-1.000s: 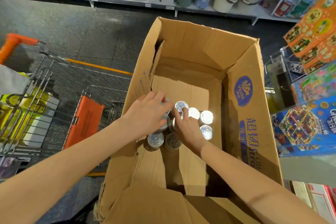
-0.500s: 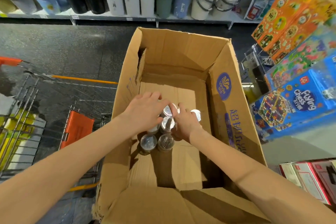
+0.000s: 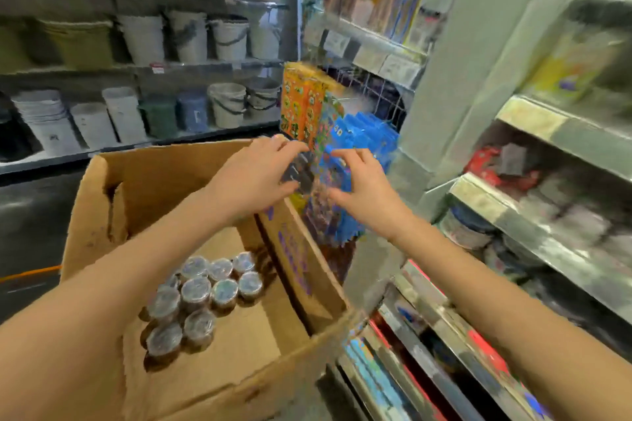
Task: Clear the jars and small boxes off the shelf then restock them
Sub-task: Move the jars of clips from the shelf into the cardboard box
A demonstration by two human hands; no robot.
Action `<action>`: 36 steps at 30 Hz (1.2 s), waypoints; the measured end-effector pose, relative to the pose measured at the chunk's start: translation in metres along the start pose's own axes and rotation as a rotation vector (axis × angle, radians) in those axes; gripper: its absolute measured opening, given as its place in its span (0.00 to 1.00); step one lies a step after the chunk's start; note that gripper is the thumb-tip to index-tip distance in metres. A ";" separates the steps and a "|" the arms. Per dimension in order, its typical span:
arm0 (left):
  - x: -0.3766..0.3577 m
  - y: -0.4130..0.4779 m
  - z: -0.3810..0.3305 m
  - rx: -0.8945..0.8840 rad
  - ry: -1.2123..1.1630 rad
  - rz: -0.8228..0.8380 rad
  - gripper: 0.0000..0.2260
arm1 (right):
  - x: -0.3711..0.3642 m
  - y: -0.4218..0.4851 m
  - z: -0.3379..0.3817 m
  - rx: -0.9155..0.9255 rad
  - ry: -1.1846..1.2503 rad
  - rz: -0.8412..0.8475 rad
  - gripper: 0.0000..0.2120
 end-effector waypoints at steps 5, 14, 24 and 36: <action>0.027 0.024 -0.119 -0.251 -0.126 -0.065 0.23 | 0.105 -0.079 -0.039 -0.144 -0.174 -0.189 0.28; 0.051 0.046 -0.313 -0.538 -0.306 -0.131 0.22 | 0.229 -0.210 -0.083 -0.349 -0.327 -0.365 0.25; 0.045 0.102 -0.410 -0.615 -0.415 -0.162 0.18 | 0.300 -0.246 -0.143 -0.453 -0.442 -0.464 0.23; 0.021 0.236 -0.454 -0.593 -0.222 -0.160 0.14 | 0.357 -0.172 -0.235 -0.637 -0.533 -0.376 0.16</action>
Point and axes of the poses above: each hand's wrist, its own y-axis towards the middle knuckle, its own x-axis out of the back of the hand, z = x × y, the point moved 7 cm from there along y, towards the middle knuckle, and after that the axes turned 3 degrees about x, right-handed, at the moved point
